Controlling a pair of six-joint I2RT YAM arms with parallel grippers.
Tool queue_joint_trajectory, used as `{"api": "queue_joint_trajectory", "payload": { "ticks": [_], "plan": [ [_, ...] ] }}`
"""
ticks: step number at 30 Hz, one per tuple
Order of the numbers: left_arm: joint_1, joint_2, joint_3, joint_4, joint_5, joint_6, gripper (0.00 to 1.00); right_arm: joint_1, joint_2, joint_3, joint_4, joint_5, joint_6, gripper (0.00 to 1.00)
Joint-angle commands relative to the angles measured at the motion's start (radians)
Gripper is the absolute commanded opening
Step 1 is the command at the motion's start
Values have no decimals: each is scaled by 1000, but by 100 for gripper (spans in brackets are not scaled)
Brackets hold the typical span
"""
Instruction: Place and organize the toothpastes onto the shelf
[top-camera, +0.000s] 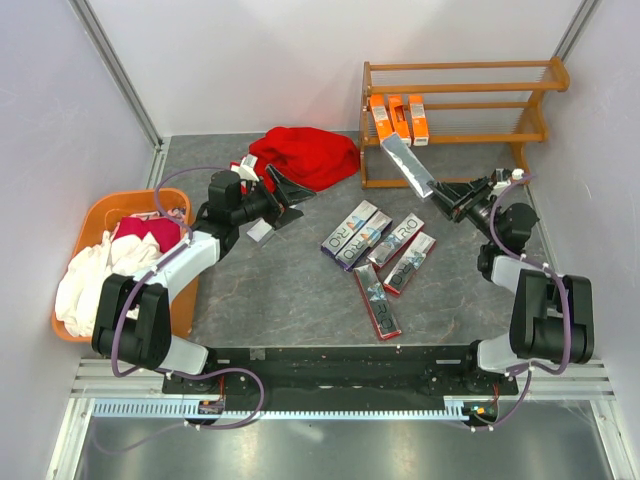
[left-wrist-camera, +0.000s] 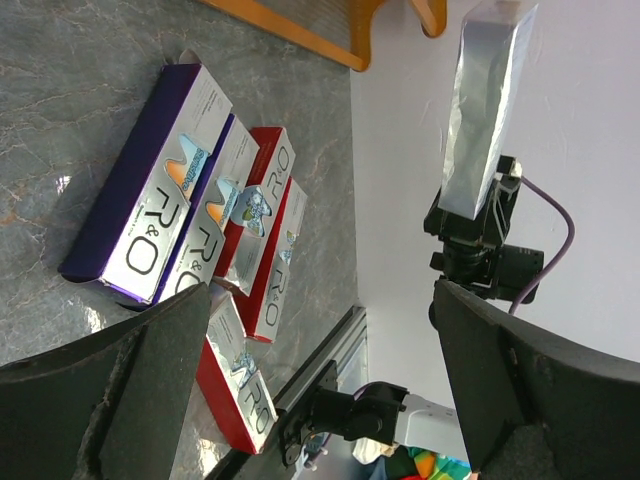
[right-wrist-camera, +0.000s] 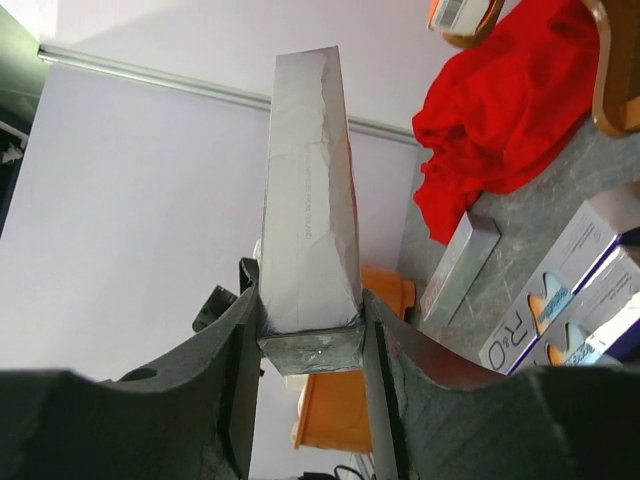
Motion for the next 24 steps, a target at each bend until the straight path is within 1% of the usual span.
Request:
{"api": "queue_joint_trajectory", "payload": {
  "ticks": [1, 3, 6, 12, 24],
  "plan": [
    [1, 1, 40, 9, 23, 43, 100, -22, 55, 96, 129, 28, 27, 26],
    [1, -2, 38, 7, 24, 45, 100, -28, 90, 116, 134, 34, 28, 25],
    [1, -4, 35, 6, 24, 45, 100, -38, 132, 165, 68, 49, 4, 25],
    [1, -7, 38, 6, 27, 46, 100, -42, 225, 245, 88, 82, 44, 25],
    [1, -13, 34, 6, 32, 46, 100, -50, 359, 398, 36, 195, 65, 24]
  ]
}}
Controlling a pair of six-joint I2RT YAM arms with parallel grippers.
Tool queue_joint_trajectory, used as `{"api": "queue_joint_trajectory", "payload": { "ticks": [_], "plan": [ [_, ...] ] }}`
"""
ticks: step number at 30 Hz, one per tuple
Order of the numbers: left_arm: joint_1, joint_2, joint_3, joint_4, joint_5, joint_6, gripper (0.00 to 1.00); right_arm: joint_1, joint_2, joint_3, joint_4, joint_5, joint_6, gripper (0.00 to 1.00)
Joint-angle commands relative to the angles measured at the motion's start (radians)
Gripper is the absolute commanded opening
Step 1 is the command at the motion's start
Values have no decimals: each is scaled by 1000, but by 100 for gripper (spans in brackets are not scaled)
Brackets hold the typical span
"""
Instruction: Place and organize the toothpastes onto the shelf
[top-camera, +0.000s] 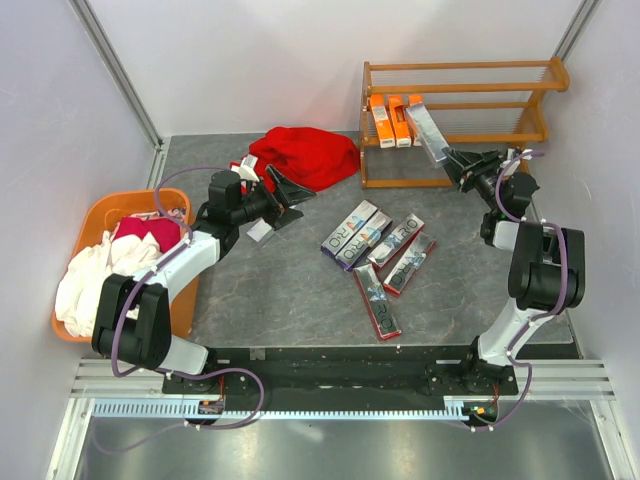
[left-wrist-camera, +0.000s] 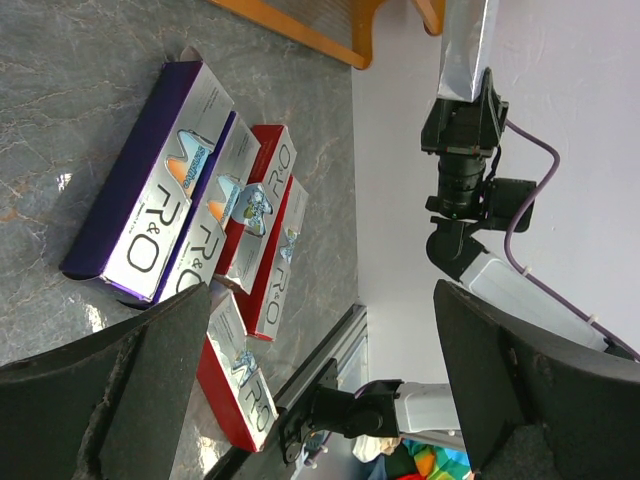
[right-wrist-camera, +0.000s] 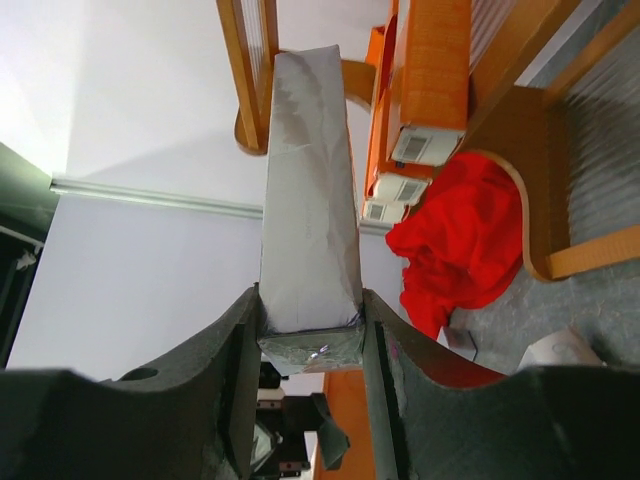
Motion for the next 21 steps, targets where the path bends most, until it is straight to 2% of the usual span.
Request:
{"api": "queue_joint_trajectory", "payload": {
  "ticks": [1, 21],
  "plan": [
    [3, -13, 33, 13, 29, 44, 100, -9, 36, 89, 51, 83, 23, 24],
    [1, -24, 28, -20, 10, 72, 100, -6, 133, 175, -71, 304, -12, 23]
  ]
}}
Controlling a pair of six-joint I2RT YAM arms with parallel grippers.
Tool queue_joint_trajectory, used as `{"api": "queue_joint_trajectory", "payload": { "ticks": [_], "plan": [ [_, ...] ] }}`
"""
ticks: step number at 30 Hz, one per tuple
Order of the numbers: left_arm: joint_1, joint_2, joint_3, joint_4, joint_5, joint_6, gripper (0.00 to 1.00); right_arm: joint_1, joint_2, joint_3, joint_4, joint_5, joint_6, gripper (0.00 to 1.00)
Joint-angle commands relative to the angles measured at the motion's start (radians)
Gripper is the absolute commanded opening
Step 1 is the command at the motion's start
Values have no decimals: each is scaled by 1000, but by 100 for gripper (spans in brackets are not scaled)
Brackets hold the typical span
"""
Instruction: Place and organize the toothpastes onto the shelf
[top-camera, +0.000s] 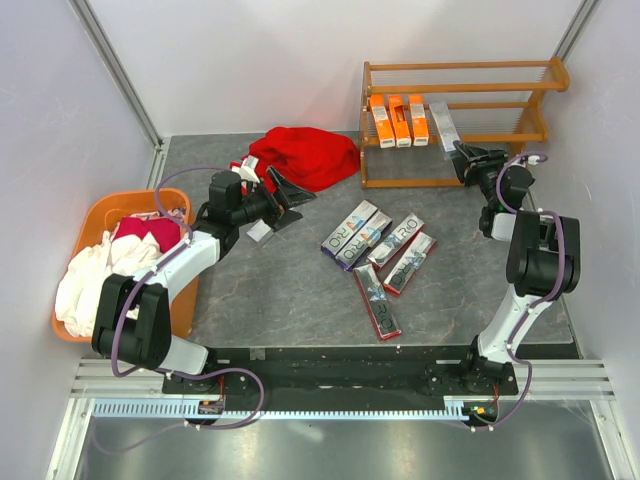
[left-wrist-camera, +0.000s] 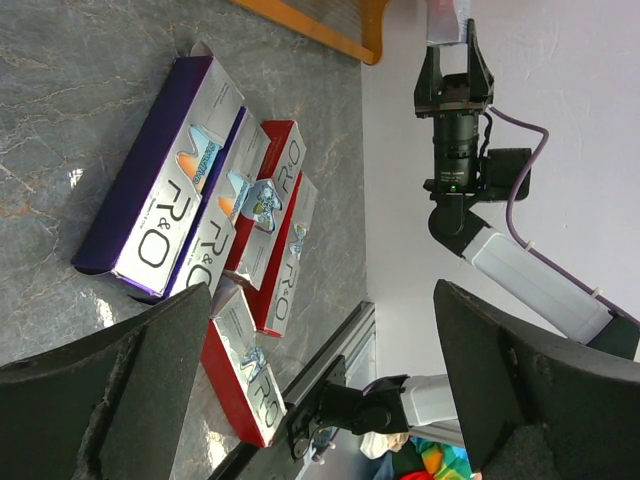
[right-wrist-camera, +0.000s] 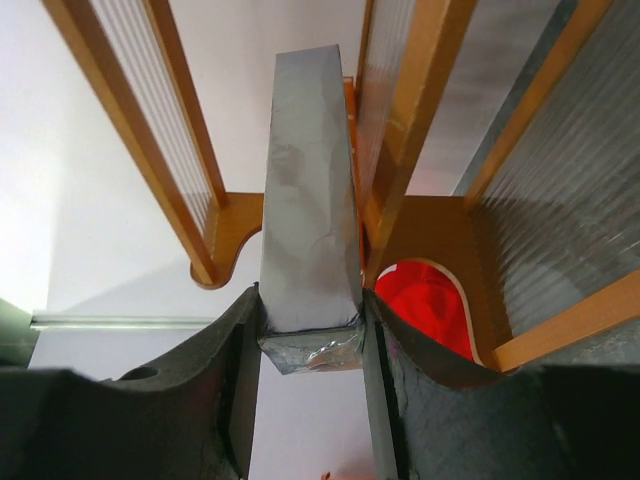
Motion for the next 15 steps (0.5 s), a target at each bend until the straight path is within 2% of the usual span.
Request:
{"api": "queue_joint_trajectory", "payload": {
  "ticks": [1, 15],
  "plan": [
    [1, -22, 30, 2, 11, 48, 100, 3, 15, 74, 19, 66, -22, 23],
    [1, -27, 14, 3, 6, 51, 100, 78, 88, 197, -66, 144, -48, 23]
  ]
}}
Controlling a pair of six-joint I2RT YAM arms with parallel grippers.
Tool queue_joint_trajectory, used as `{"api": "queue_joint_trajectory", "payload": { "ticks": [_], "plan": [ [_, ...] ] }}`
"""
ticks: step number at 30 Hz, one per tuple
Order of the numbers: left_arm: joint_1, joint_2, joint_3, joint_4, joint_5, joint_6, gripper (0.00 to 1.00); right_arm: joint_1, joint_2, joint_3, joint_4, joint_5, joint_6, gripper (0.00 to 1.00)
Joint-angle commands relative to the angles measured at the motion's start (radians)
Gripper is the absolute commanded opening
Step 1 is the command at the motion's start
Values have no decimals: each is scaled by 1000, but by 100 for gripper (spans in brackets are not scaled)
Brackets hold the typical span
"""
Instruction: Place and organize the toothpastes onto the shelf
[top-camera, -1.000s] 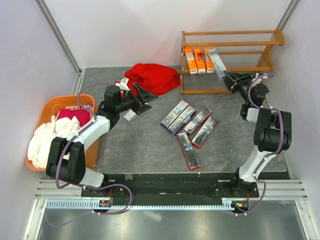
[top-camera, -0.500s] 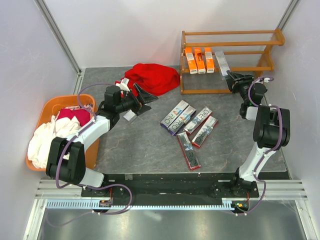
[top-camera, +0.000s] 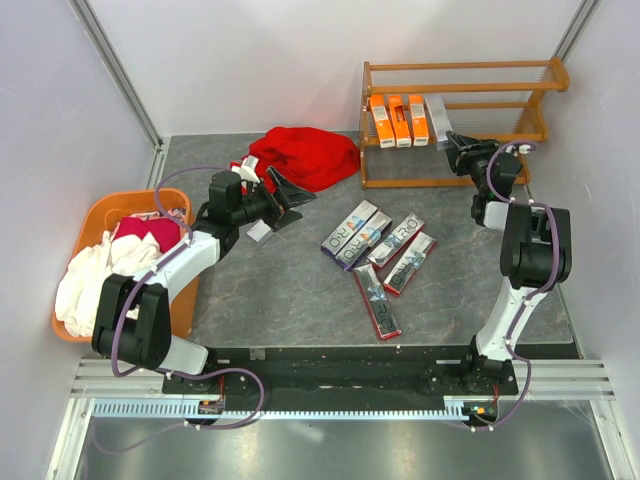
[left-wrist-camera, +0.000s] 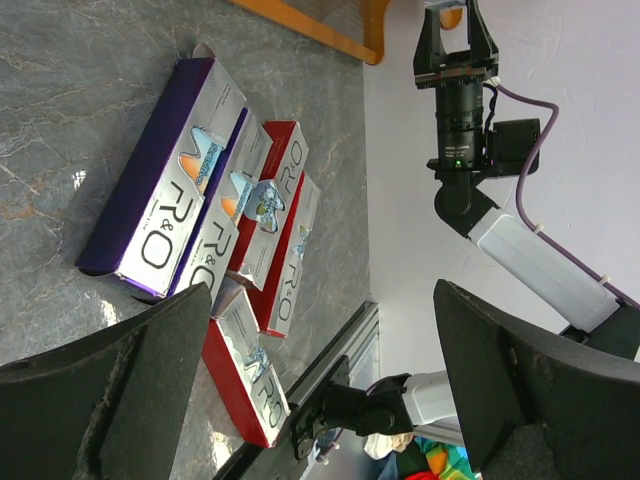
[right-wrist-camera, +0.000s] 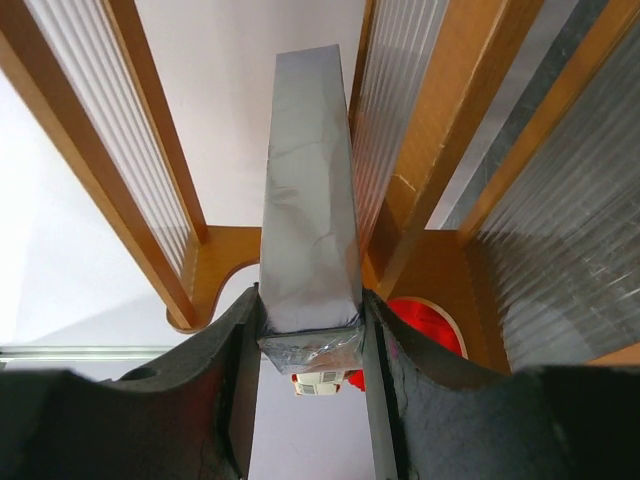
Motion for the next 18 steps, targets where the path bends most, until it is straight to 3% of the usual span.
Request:
{"api": "queue_joint_trajectory", "payload": {
  "ticks": [1, 11, 18],
  "plan": [
    [1, -24, 13, 1, 8, 41, 100, 29, 19, 58, 28, 42, -8, 23],
    [1, -24, 8, 4, 8, 41, 100, 63, 63, 66, 43, 77, 9, 28],
    [1, -22, -1, 5, 9, 41, 100, 92, 80, 69, 59, 65, 38, 37]
  ]
}}
